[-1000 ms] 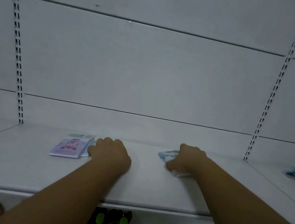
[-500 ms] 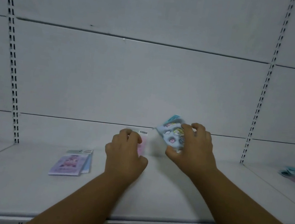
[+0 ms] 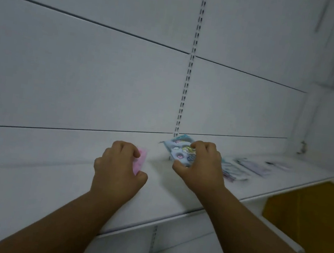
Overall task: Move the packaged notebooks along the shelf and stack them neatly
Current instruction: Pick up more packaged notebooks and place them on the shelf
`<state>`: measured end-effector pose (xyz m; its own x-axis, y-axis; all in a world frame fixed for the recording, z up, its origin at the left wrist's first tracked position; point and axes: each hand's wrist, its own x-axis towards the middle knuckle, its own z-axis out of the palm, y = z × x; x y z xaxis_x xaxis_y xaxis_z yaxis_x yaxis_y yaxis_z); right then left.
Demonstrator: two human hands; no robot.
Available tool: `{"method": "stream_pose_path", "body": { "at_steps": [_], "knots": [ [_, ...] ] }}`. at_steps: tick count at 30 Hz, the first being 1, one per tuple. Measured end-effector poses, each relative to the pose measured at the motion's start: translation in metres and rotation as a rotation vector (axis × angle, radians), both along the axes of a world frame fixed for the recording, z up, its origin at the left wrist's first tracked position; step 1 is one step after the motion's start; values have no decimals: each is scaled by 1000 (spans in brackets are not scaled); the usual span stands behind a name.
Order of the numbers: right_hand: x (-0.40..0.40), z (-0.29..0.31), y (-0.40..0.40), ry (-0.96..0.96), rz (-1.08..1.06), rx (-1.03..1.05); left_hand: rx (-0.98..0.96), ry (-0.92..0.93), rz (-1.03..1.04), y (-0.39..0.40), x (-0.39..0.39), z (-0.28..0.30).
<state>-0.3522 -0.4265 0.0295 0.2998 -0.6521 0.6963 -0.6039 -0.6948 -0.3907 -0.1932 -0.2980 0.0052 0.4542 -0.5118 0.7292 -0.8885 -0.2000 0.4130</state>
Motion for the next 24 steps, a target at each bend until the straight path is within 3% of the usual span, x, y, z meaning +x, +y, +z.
{"method": "stream_pose_path", "body": {
  "at_steps": [9,15,22,24],
  "knots": [
    [-120,-1,-163,96,-64,57,30,10,-96,-149,-116,1],
    [-116,-16,-247,214,-15,168,7,31,-72,-215,-148,-2],
    [-99,-33,-286,435,59,293,13,2,-72,-263,-147,4],
    [-101,-24,-293,385,111,335,-4,20,-112,-276,-147,12]
  ]
}}
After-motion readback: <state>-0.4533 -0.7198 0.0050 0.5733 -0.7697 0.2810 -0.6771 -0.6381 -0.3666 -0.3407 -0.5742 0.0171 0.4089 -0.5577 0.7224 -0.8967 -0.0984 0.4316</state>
